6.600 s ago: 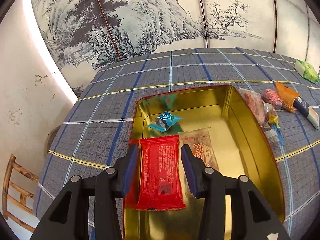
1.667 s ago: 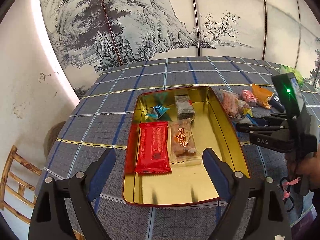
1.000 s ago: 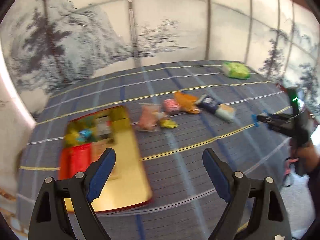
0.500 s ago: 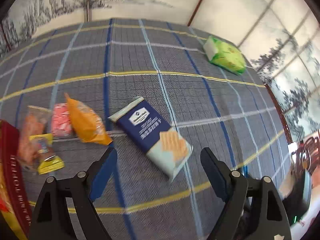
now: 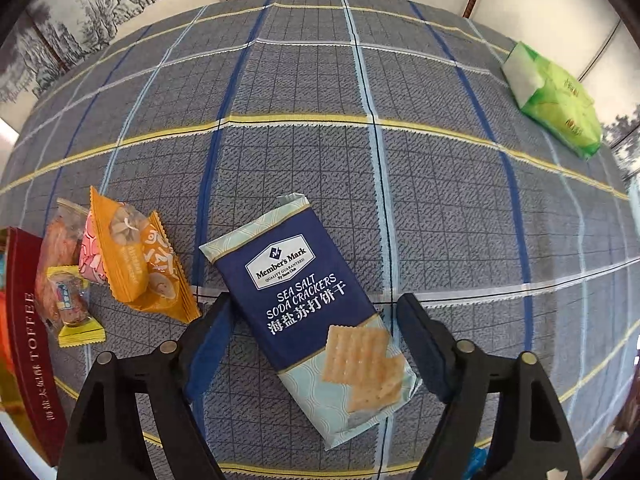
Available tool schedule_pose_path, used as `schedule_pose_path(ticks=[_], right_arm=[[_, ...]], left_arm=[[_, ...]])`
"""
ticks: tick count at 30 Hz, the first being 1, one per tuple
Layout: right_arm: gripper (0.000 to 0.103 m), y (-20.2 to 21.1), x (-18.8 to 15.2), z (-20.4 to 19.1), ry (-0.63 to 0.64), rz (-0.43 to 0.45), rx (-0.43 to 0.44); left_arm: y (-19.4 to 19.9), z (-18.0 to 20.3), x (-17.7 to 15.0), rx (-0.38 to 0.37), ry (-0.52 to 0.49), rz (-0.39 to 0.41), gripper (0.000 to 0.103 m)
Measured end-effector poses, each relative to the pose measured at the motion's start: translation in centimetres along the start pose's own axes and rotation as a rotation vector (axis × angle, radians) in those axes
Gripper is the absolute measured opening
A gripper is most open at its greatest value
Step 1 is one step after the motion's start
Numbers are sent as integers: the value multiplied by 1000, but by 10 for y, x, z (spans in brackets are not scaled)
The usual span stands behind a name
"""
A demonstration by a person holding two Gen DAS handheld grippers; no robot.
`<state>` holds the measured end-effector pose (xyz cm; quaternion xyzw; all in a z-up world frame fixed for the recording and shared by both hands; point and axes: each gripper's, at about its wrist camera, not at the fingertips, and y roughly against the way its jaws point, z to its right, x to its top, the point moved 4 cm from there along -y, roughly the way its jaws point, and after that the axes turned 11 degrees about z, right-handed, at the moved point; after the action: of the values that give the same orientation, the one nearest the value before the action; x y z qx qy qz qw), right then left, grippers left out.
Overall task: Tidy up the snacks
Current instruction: 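Grasp the blue soda crackers pack with the left gripper while the right gripper holds the candy packet, then carry the crackers pack into the tin and open the left gripper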
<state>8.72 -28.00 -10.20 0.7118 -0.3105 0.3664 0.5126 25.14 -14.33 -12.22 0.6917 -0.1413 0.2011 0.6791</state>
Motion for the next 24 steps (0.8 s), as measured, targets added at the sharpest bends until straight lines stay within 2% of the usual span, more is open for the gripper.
schedule_pose_path(ticks=[1, 2, 3, 5, 7, 11, 14, 17, 24], right_arm=[[30, 0, 0, 0, -4, 0, 2], [30, 0, 0, 1, -9, -2, 3], [30, -1, 0, 2, -17, -4, 3], [30, -2, 0, 5, -35, -11, 5], [30, -3, 0, 7, -48, -11, 4], [30, -5, 0, 6, -42, -23, -1], [30, -8, -1, 6, -34, -41, -8], [30, -11, -1, 4, -22, -59, -25], [30, -17, -3, 2, 15, -85, -63]], left_arm=[[1, 1, 0, 4, 4, 9, 67], [5, 4, 0, 1, -4, 26, 53], [7, 7, -1, -3, -22, 21, 47], [12, 5, -11, -23, -59, 13, 46], [22, 1, -24, -33, -108, 38, 46], [55, -19, -61, -145, -179, 132, 46], [95, -45, -92, -131, -244, 250, 46], [126, -68, -114, -116, -258, 318, 46], [160, -108, -124, -103, -223, 374, 46]])
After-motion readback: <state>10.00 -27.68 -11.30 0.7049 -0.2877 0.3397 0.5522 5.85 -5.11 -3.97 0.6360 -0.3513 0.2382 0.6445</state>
